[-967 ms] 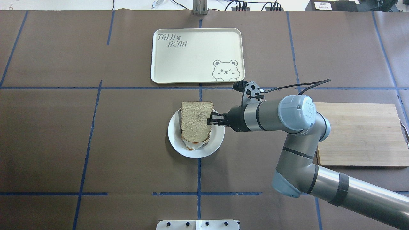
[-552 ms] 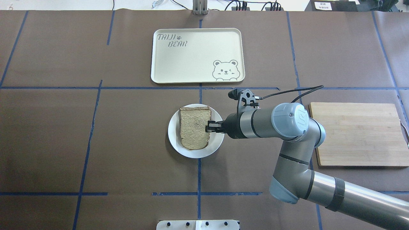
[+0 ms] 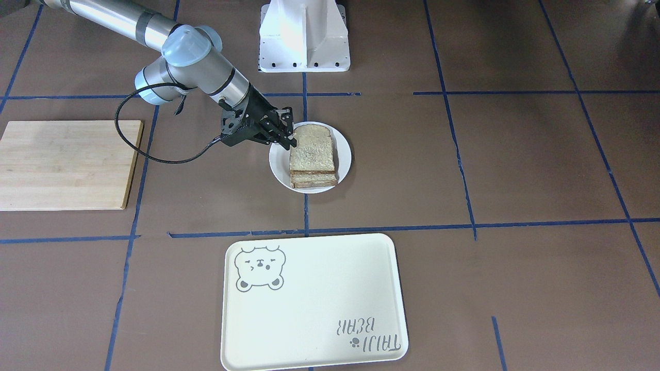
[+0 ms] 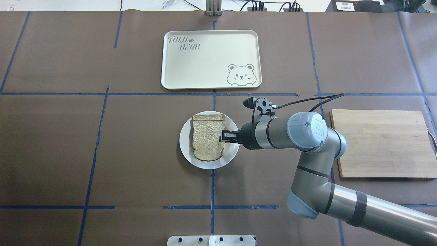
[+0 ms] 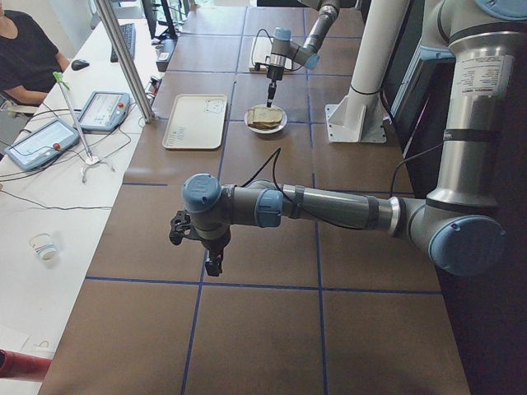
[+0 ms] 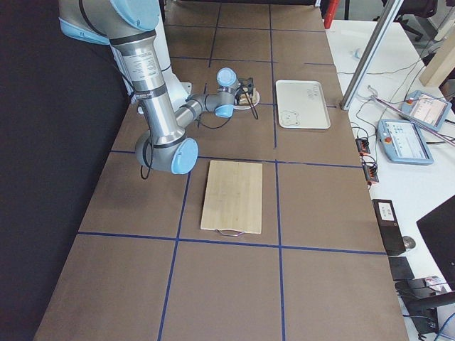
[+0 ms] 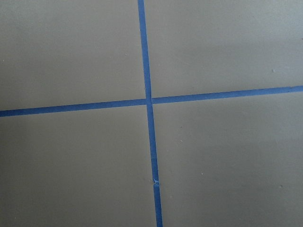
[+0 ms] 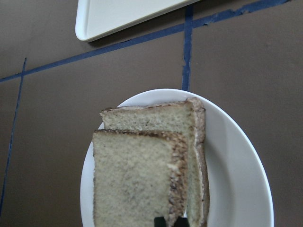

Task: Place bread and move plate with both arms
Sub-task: 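Lower the bread onto the egg on the plate and open the right gripper, then withdraw the right gripper away from the plate while the left arm reaches in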

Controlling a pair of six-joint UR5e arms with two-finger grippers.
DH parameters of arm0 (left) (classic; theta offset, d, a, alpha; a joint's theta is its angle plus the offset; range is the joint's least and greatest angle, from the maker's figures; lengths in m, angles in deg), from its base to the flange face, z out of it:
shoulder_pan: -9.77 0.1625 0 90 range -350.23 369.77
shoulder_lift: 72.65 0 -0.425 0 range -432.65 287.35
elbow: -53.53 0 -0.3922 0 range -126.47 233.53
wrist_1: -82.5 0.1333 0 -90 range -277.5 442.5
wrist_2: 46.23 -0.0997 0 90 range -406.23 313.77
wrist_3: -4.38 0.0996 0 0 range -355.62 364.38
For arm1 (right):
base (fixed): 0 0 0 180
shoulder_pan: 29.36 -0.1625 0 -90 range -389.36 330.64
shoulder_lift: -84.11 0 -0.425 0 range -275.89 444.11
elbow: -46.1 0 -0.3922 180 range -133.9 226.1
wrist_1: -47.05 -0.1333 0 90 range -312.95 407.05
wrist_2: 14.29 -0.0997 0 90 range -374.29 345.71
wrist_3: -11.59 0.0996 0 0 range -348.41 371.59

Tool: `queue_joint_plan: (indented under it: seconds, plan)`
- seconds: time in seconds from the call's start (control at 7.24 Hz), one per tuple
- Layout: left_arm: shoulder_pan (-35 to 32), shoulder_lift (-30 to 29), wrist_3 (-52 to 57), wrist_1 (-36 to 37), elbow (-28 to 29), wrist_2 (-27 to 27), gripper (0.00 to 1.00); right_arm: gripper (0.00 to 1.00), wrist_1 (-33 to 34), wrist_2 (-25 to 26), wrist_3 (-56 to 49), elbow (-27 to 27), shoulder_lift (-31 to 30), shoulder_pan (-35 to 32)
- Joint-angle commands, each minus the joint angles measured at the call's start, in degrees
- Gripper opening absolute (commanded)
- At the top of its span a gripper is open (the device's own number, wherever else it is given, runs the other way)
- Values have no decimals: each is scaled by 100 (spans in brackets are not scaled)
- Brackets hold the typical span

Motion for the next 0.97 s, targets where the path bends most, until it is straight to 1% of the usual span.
queue_joint_plan:
  seconds: [0.0, 0.14, 0.28, 0.41, 0.55, 0.69, 0.83]
  plan:
    - [0, -9, 7, -12, -91, 0, 100, 100, 149, -32, 11, 43, 38, -215]
    - [35, -44, -10, -12, -170, 0, 100, 100, 341, -372, 11, 148, 38, -477]
    - [331, -96, -124, -256, -241, 0, 100, 100, 1022, -706, 11, 488, 46, -802]
    - [604, -201, -847, -667, -320, 0, 100, 100, 1881, -779, -76, 909, 38, -1049]
    - [885, -220, -1620, -1054, -469, 0, 100, 100, 2812, -910, -521, 1348, 12, -1321]
    - [1131, -228, -2420, -1485, -618, 9, 100, 100, 3796, -929, -1169, 1736, -15, -1489]
    - [1508, -228, -3506, -2202, -602, 165, 100, 100, 4719, -929, -1898, 2053, -32, -1630]
